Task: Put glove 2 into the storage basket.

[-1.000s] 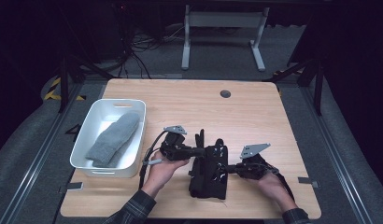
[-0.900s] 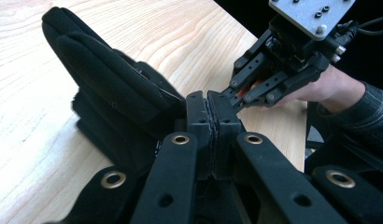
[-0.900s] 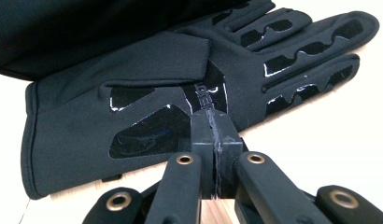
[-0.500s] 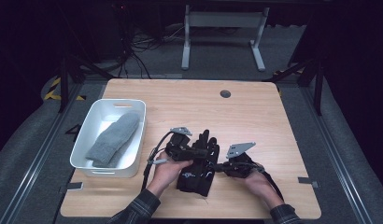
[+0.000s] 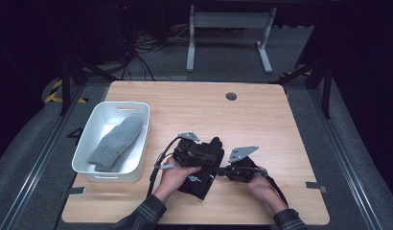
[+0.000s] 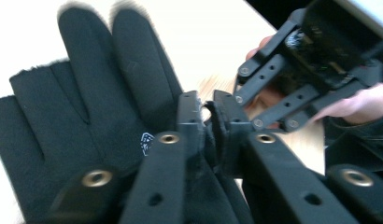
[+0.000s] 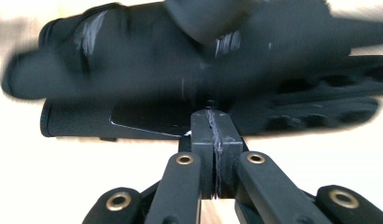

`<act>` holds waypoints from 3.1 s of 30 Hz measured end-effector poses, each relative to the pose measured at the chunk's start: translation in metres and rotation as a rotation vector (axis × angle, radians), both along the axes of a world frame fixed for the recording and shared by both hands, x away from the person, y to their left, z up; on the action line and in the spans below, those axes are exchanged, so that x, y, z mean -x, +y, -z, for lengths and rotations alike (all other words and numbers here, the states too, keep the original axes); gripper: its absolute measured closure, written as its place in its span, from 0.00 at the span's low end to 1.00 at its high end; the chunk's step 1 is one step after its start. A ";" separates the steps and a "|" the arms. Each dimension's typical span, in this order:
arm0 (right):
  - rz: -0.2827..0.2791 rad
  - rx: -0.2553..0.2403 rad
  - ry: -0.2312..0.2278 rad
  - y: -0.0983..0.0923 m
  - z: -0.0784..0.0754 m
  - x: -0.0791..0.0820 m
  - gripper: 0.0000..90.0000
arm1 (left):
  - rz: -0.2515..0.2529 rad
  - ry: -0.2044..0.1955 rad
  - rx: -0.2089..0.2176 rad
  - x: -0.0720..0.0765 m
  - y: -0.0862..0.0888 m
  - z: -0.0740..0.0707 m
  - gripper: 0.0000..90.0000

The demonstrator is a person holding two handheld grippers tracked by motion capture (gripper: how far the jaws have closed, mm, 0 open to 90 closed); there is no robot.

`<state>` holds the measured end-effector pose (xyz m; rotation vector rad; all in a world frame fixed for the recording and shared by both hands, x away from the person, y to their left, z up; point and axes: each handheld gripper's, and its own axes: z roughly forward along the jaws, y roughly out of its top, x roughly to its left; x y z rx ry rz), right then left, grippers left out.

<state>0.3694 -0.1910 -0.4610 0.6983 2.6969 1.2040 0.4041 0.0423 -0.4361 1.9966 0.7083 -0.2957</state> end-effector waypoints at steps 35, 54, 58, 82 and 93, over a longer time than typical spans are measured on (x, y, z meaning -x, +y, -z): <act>0.595 0.067 -0.129 -0.147 0.004 -0.032 0.24 | 0.027 -0.066 -0.335 0.035 0.028 0.012 1.00; 0.594 0.073 -0.109 -0.146 0.006 -0.034 0.23 | -0.075 -0.220 -0.360 0.020 0.027 -0.012 0.44; 0.596 0.071 -0.106 -0.146 0.006 -0.034 0.23 | -0.084 -0.239 -0.382 0.010 0.018 -0.009 0.33; 0.589 0.069 -0.104 -0.145 0.006 -0.034 0.23 | -0.083 -0.224 -0.492 -0.001 0.002 0.020 0.20; 0.589 0.068 -0.104 -0.145 0.006 -0.034 0.23 | -0.056 -0.199 -0.489 0.001 0.002 0.017 0.38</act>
